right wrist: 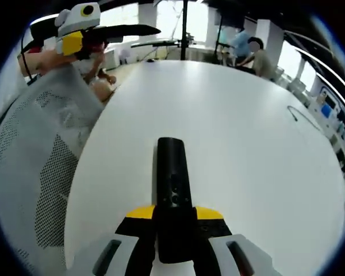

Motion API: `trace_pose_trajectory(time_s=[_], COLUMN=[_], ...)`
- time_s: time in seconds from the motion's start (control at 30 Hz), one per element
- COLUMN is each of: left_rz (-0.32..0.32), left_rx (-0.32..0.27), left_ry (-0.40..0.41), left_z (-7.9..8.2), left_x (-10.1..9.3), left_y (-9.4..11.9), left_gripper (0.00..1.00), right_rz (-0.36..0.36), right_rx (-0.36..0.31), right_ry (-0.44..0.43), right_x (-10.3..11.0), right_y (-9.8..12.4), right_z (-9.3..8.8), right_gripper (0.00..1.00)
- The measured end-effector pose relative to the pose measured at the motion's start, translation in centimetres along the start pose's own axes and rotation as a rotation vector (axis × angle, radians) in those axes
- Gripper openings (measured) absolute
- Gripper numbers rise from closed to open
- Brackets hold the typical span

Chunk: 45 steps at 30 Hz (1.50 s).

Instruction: Press the specified remote control buttons in sequence, fully releasing each button before pressing the next.

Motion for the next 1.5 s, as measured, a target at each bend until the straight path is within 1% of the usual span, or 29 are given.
trace_pose_trajectory(time_s=[0.73, 1.03, 1.3, 1.5], left_rz=[0.009, 0.008, 0.022, 0.014], left_rx=[0.031, 0.046, 0.057, 0.075], left_ry=[0.017, 0.016, 0.024, 0.017], left_z=[-0.4, -0.5, -0.7, -0.9], left_x=[0.3, 0.3, 0.6, 0.4], left_y=[-0.4, -0.6, -0.6, -0.8], left_gripper=[1.00, 1.00, 0.99, 0.99], right_rz=[0.015, 0.026, 0.024, 0.017], right_rx=[0.020, 0.042, 0.035, 0.025], right_ry=[0.018, 0.037, 0.031, 0.019], right_x=[-5.8, -7.6, -9.0, -10.1], right_y=[0.5, 0.3, 0.2, 0.0], right_z=[0.0, 0.0, -0.2, -0.4], right_gripper=[0.20, 0.20, 0.20, 0.21])
Point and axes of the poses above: the point that each gripper's makers call its tool centre point, and the gripper's own axes: y roughly backward along the fingers, x roughly to its left, z roughly out of its top, the point moved 10 cm from there along y, roughly backward along the fingers
